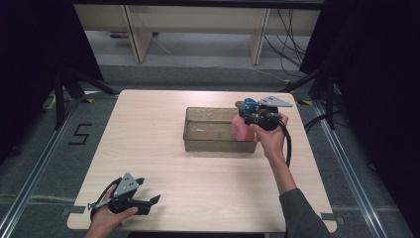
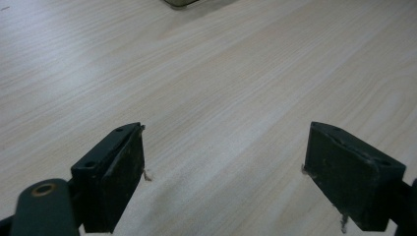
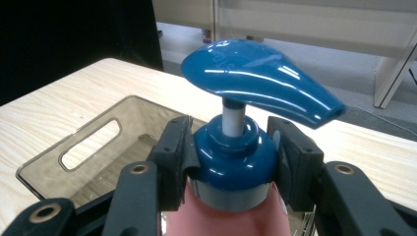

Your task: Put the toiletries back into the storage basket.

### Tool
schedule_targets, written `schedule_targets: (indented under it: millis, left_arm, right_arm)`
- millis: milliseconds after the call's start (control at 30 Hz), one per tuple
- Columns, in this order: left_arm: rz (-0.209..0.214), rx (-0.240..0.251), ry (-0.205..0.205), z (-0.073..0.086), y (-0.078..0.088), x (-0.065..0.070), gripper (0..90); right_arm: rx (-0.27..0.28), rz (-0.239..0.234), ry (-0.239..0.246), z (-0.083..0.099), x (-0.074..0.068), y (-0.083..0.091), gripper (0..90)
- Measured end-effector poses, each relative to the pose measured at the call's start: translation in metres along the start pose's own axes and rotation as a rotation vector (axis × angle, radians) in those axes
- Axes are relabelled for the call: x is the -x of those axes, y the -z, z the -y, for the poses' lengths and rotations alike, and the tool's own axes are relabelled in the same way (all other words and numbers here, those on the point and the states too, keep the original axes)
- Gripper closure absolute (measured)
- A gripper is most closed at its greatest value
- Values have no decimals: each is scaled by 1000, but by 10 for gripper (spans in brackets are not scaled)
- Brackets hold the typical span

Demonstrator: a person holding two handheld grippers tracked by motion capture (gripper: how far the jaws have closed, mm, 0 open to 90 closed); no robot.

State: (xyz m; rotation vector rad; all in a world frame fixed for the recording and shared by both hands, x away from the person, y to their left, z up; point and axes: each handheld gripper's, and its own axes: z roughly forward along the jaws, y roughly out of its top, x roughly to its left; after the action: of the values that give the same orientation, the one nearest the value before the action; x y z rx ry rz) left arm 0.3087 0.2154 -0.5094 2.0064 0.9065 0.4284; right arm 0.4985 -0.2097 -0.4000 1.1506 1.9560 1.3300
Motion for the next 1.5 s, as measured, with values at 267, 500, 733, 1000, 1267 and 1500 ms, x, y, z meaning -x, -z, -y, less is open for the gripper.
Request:
schedule_targets:
  millis: [267, 500, 733, 1000, 1267, 1500]
  left_arm:
    - [-7, -15, -13, -1, 2, -1, 149]
    - [2, 2, 4, 0, 0, 0, 149]
    - [-6, -15, -12, 0, 3, -1, 149]
    - [-7, 10, 3, -1, 2, -1, 149]
    - [-2, 12, 5, -1, 2, 0, 149]
    - [-7, 10, 6, -1, 2, 0, 149]
  right_arm:
    - [-11, 8, -9, 7, 0, -5, 537]
    - [-40, 10, -15, 14, 4, -10, 537]
    - [-58, 8, -4, 20, 5, -13, 537]
    - [-70, 5, -10, 25, 3, -13, 537]
    - [-76, 17, -11, 27, 4, -11, 537]
    - [-81, 23, 9, 29, 3, -10, 537]
